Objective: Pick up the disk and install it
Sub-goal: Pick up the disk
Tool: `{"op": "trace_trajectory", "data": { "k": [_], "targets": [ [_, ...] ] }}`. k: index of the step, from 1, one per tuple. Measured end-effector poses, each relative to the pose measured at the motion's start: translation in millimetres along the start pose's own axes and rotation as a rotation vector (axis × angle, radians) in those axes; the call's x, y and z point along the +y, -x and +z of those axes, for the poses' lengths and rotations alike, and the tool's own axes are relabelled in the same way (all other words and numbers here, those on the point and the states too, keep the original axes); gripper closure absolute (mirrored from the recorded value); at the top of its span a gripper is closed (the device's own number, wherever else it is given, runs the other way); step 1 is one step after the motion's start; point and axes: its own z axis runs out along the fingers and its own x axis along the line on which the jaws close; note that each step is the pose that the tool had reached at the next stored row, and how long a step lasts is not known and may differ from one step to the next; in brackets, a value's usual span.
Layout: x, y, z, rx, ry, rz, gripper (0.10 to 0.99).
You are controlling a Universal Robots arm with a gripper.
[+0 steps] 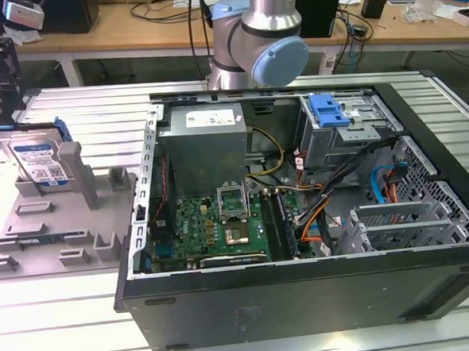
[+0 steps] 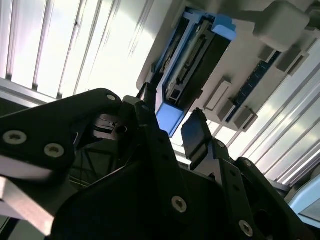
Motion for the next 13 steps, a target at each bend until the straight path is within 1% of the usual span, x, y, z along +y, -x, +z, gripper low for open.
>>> {"op": "trace_trajectory", "data": {
  "k": [4, 6, 10, 13],
  "targets": [
    [7.7, -0.5, 1.0, -0.0001, 0.0, -0.019, 0.604],
    [9.8, -1.5, 1.9, 0.0, 0.0, -0.033, 0.604],
    [9.4, -10.0, 4.4, 0.0, 0.001, -0.046, 0.604],
    [8.0, -11.0, 5.4, 0.0, 0.001, -0.046, 0.604]
  ]
}}
